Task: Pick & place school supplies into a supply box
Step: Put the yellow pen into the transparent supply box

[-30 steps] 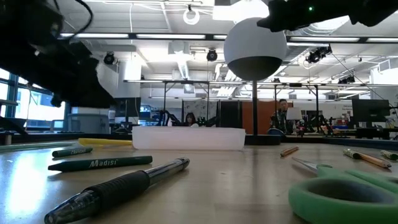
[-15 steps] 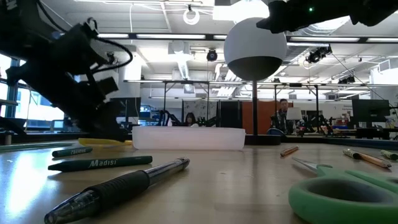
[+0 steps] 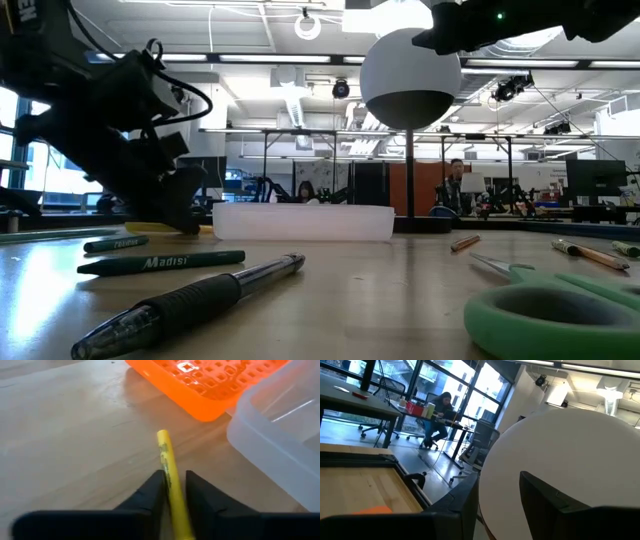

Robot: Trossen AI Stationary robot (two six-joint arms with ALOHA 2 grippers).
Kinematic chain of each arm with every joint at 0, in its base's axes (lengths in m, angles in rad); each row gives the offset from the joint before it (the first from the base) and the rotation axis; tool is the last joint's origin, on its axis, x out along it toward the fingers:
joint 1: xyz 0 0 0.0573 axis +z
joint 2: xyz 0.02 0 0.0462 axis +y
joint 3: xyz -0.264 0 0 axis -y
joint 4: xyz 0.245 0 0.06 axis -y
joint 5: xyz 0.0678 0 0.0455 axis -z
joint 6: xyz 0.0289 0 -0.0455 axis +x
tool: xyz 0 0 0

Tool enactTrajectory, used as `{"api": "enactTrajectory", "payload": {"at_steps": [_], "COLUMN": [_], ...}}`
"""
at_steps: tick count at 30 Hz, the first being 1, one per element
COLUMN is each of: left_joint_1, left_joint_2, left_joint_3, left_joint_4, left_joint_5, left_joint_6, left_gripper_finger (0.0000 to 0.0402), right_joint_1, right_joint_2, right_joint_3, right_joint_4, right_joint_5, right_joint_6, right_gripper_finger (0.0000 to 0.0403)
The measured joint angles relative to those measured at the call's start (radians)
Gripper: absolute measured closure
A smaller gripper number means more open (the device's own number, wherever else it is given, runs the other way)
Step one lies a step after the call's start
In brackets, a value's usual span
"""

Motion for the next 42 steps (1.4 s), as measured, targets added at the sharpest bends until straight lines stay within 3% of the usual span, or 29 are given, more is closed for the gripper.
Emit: {"api": "enactTrajectory", "payload": {"at_steps": [3,8,14,20,24,28,33,37,42], "left_joint_1": [-0.001,0.000,-0.001,0.000,0.000,0.019,0.098,0.155,0.178], "left_joint_2": [0.001,-0.065,-0.252,-0.437,-0.482,-0.445,-0.309,-0.150,0.056], "left_joint_3": [-0.001,-0.005,-0.005,-0.006,-0.004,0.002,0.079,0.202,0.377], "left_joint_4": [0.017,0.028,0.025,0.050,0.141,0.208,0.205,0.205,0.185], "left_joint_5": [-0.001,0.018,0.043,0.027,0.110,0.221,0.290,0.416,0.573], "left_joint_6": [0.002,0.033,0.121,0.288,0.436,0.470,0.459,0.495,0.588], "left_gripper_finger": [0.0362,0.0361,0.0343,0.0360,0.0344,0.0328,0.0343,0.0350,0.0326], "right_joint_1": [0.000,0.000,0.000,0.000,0.005,0.023,0.054,0.075,0.075], "right_joint_2": [0.000,0.000,0.000,0.000,0.000,0.000,0.000,0.000,0.000], "right_joint_3": [0.000,0.000,0.000,0.000,0.000,0.000,0.000,0.000,0.000], "right_joint_4": [0.000,0.000,-0.010,-0.038,-0.043,-0.043,-0.043,-0.045,-0.060], "right_joint_5": [0.000,0.000,0.000,-0.010,-0.035,-0.069,-0.120,-0.119,-0.118], "right_joint_6": [0.000,0.000,0.000,0.078,0.084,0.126,0.134,0.132,0.132], "right_gripper_finger": [0.0279,0.0279,0.0279,0.0279,0.0279,0.0279,0.0279,0.0279,0.0279]}}
